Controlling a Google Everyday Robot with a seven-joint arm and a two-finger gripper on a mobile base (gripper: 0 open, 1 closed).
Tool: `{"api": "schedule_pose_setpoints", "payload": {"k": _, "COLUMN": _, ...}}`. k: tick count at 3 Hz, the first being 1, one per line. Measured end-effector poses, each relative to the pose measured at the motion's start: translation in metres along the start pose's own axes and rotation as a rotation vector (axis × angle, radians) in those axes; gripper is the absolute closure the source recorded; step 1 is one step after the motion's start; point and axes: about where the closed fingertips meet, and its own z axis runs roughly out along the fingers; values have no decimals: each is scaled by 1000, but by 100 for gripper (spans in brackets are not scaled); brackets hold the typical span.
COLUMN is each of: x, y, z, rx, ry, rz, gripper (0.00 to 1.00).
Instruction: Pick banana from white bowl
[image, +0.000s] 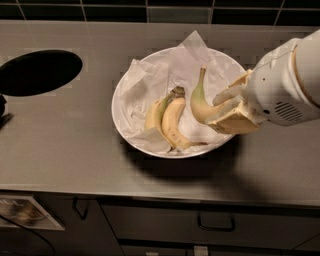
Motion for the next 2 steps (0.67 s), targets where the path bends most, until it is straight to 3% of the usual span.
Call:
{"api": "schedule_pose_setpoints", "payload": {"k": 1, "x": -8, "y": 2, "z": -16, "rx": -11, "ry": -72, "rz": -48, "gripper": 100}}
{"api": "schedule_pose_setpoints", "payload": {"k": 2, "x": -14, "y": 4, "z": -20, "rx": -5, "ry": -79, "rz": -67, "gripper": 100}}
